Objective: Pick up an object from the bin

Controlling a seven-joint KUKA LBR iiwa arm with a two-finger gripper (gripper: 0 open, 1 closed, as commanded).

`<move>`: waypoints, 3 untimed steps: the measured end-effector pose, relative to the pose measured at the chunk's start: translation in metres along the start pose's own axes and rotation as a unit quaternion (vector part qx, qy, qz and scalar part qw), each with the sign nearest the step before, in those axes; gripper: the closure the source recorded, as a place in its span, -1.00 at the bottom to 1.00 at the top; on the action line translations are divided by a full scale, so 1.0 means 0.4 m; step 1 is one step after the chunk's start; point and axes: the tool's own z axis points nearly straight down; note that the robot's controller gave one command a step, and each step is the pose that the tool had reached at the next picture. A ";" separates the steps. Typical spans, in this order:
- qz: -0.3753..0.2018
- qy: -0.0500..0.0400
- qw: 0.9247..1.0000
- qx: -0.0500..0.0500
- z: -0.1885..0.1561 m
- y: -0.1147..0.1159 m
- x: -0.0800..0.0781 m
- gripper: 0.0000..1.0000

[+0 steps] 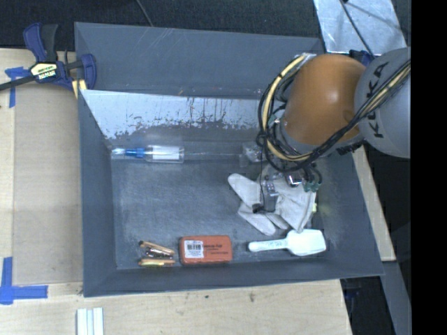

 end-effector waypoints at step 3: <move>-0.229 0.000 0.973 -0.001 0.179 -0.129 -0.081 1.00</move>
Offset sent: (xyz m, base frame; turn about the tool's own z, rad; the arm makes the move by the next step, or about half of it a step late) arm 0.0016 -0.0216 -0.0709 0.0618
